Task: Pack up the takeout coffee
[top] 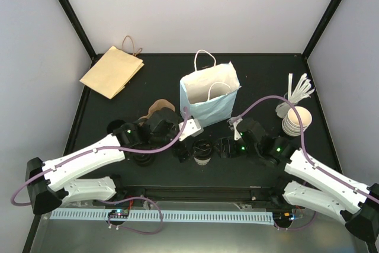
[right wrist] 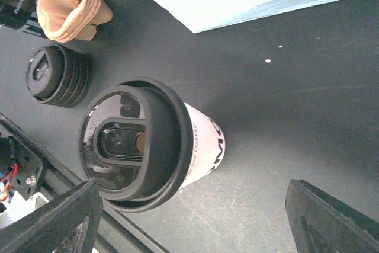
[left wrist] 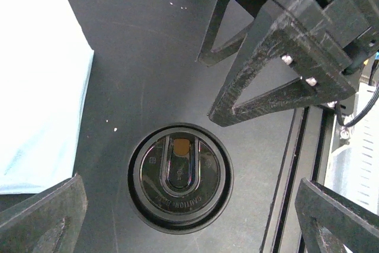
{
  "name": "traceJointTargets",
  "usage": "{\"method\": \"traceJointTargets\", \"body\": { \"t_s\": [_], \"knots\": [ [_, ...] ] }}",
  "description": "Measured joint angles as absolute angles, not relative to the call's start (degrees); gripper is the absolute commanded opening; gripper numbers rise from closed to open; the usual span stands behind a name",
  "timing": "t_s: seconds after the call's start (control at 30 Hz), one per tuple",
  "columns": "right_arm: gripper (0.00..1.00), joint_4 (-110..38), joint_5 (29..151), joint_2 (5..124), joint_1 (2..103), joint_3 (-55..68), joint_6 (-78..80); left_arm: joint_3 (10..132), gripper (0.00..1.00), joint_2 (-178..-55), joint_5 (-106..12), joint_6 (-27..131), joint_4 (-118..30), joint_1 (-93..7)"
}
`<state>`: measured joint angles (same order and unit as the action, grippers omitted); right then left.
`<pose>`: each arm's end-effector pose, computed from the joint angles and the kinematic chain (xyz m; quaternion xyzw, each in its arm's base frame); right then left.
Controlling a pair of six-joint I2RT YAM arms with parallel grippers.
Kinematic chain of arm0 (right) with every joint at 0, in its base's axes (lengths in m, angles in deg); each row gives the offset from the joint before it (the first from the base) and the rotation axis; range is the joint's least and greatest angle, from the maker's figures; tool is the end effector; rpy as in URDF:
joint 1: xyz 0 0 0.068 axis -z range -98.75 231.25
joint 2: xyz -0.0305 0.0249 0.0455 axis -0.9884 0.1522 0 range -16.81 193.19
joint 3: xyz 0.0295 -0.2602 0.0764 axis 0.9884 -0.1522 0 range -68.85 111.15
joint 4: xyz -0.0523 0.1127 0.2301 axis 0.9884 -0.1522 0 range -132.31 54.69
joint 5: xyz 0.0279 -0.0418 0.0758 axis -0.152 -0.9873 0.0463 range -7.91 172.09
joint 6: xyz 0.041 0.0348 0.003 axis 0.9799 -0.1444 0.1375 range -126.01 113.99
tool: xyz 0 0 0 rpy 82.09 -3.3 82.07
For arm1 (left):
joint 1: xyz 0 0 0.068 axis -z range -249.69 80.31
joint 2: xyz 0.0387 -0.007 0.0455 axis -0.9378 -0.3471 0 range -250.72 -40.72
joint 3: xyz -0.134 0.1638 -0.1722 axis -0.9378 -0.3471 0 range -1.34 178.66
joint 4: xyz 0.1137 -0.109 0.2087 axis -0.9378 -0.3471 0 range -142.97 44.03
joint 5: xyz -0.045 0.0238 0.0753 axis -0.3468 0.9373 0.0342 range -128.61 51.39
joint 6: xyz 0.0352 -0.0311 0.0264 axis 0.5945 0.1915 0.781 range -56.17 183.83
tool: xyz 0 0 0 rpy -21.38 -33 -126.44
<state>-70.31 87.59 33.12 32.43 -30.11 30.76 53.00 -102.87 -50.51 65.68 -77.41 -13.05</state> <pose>0.1145 0.1362 0.2480 -0.1150 0.9198 0.2858 0.2432 0.1213 -0.1977 0.3044 0.4777 0.7624 -0.2793 0.3354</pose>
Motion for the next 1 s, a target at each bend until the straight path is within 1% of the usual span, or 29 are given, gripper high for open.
{"method": "traceJointTargets", "body": {
  "t_s": [0.23, 0.47, 0.8, 0.93, 1.0],
  "knots": [
    [0.85, -68.4, 89.6, 32.6, 32.9, -32.2, 32.4, 54.1, 0.99, -108.8, -50.4, 70.4, -79.4, -12.5],
    [0.84, -68.3, 90.5, 30.2, 36.1, -34.0, 33.6, 59.8, 0.99, -116.2, -46.9, 70.7, -83.9, -12.0],
    [0.84, -68.1, 90.8, 28.8, 37.0, -34.4, 33.8, 60.2, 0.99, -116.9, -42.1, 67.3, -86.8, -10.2],
    [0.84, -67.9, 90.8, 28.9, 37.0, -34.4, 33.8, 60.4, 0.95, -117.3, -41.5, 66.7, -87.3, -9.9],
    [0.84, -67.9, 90.8, 28.9, 37.0, -34.4, 33.8, 60.5, 0.94, -117.3, -41.5, 66.8, -87.6, -9.8]
  ]
}}
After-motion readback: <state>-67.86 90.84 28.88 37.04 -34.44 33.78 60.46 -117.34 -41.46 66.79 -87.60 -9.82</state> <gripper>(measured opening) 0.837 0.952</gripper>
